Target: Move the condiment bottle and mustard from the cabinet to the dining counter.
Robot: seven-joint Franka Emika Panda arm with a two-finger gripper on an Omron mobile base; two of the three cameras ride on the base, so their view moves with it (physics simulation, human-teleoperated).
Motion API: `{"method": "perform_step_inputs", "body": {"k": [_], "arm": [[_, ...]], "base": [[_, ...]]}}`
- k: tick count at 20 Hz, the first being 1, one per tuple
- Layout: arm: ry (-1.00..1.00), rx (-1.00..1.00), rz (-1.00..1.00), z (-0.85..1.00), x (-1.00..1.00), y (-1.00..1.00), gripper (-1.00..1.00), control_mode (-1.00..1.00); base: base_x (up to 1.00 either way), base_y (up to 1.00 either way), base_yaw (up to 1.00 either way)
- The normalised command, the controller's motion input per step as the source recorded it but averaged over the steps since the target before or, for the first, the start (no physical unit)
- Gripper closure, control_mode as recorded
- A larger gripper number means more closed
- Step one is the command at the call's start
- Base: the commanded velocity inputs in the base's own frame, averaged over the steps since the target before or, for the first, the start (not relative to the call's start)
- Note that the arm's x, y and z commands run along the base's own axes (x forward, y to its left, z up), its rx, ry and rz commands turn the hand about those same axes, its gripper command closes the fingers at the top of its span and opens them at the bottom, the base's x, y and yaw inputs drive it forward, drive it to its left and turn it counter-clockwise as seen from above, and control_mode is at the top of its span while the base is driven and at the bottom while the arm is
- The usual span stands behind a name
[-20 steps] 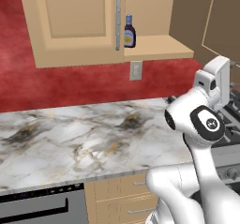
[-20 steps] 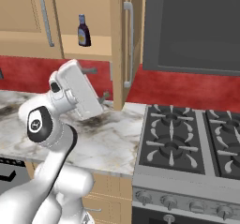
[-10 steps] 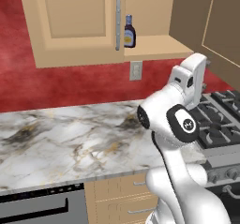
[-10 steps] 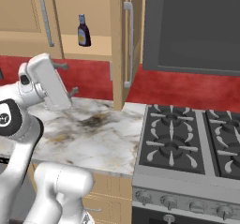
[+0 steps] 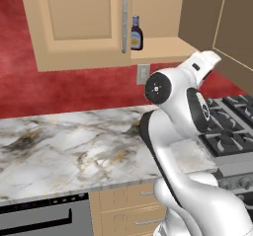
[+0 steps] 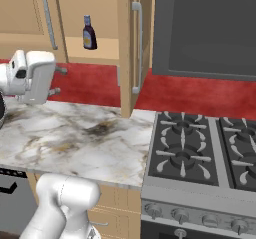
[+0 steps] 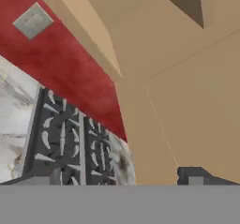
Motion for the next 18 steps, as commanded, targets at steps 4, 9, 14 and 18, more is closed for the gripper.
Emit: {"method": "perform_step_inputs", "body": {"k": [4, 9, 14, 18], "arm": [[-0.1, 0.69, 0.22, 0.14, 0.02, 0.15, -1.0, -1.0], [-0.16, 0.48, 0.22, 0.12, 0.05, 0.18, -1.0, -1.0], [-0.18, 0.13, 0.11, 0.0, 0.13, 0.33, -1.0, -1.0], [-0.1, 0.04, 0.01, 0.0, 0.26, 0.39, -1.0, -1.0]], "base": [[0.0, 0.0, 0.0], [0.0, 0.0, 0.0], [0.0, 0.0, 0.0], [0.0, 0.0, 0.0]]}}
